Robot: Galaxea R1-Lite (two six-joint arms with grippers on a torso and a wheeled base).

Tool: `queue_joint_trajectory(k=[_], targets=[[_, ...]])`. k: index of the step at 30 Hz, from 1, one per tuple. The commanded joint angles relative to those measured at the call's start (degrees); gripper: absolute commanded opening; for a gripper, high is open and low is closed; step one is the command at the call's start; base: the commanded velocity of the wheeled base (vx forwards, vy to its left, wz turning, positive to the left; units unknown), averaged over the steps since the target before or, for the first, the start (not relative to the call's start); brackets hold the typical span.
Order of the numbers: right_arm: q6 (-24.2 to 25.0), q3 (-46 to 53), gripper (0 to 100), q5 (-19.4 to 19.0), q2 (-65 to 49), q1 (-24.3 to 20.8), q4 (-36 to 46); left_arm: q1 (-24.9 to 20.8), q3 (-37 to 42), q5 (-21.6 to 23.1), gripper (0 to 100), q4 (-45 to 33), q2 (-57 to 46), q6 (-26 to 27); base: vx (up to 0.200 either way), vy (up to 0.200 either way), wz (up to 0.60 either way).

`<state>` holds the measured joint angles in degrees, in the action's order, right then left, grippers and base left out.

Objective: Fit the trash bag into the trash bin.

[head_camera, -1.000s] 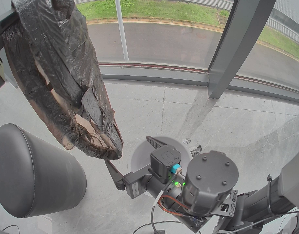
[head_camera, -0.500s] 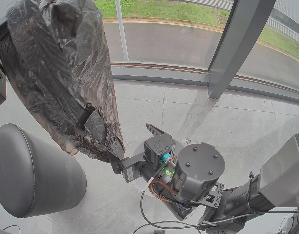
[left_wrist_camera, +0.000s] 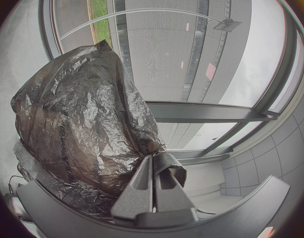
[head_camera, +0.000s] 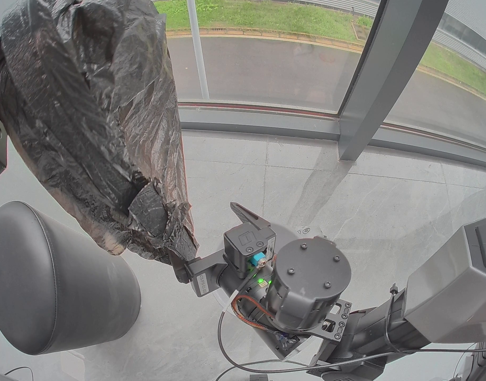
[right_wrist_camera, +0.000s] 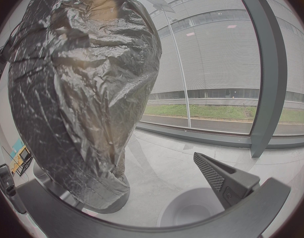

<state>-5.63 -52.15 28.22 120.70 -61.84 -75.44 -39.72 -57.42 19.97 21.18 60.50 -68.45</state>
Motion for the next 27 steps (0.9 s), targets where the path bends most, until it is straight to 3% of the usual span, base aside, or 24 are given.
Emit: queue_joint_trajectory(k=[1, 3, 4, 13, 20, 24, 26, 27], targets=[[-0.1, -0.3, 100, 0.0, 0.8, 0.0, -0.2, -0.1, 0.3, 0.0, 0, 0.1, -0.1, 0.0, 0.000, 0.000, 0.00], [-0.1, -0.6, 100, 0.0, 0.9, 0.0, -0.2, 0.0, 0.3, 0.0, 0, 0.3, 0.0, 0.0, 0.000, 0.000, 0.00], [-0.1, -0.7, 0, 0.0, 0.9, 0.0, -0.2, 0.0, 0.3, 0.0, 0, 0.3, 0.0, 0.0, 0.000, 0.000, 0.00], [-0.7, -0.7, 0, 0.4, 1.2, 0.0, -2.6, 0.1, 0.4, 0.4, 0, 0.3, 0.0, 0.1, 0.000, 0.000, 0.00], [-1.3, 0.5, 0, 1.7, -4.9, 3.8, -0.8, 3.3, 4.4, 3.1, 0, 1.5, 0.2, 0.4, 0.000, 0.000, 0.00], [-2.5, 2.3, 0, -2.6, -15.8, 7.2, 11.2, 8.2, 10.1, 11.1, 0, 6.6, 1.5, -0.1, 0.000, 0.000, 0.00], [-2.5, 1.9, 0, -3.6, -17.5, 7.4, 14.9, 8.6, 11.2, 12.7, 0, 7.9, 1.9, -0.4, 0.000, 0.000, 0.00], [-1.9, -0.6, 0, -4.9, -20.9, 7.8, 24.0, 9.0, 13.2, 15.5, 0, 11.4, 3.0, -1.0, 0.000, 0.000, 0.00]])
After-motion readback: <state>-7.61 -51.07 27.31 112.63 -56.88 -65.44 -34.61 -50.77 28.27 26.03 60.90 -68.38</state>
